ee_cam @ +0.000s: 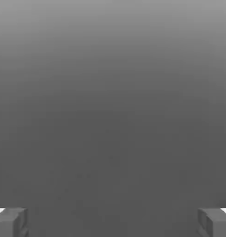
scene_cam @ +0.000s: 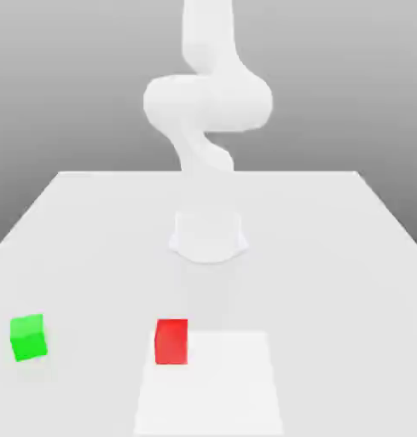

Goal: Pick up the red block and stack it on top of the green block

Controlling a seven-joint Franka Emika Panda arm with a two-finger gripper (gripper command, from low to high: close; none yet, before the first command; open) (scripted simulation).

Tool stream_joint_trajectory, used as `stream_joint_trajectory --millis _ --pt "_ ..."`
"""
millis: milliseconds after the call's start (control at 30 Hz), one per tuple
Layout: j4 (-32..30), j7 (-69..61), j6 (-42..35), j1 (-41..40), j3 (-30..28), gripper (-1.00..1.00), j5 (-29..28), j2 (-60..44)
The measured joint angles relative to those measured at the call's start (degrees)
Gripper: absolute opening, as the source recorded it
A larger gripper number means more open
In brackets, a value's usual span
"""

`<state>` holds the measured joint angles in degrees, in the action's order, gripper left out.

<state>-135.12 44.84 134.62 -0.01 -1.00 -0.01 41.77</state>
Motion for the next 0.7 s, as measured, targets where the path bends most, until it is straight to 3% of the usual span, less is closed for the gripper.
stream_joint_trajectory --millis 567,700 --pt "-27.1 -7.7 24.6 -1.6 -6.4 0.00 -1.0 -36.0" --pt "-27.8 -10.2 31.8 -2.0 -5.8 0.00 1.7 -45.1"
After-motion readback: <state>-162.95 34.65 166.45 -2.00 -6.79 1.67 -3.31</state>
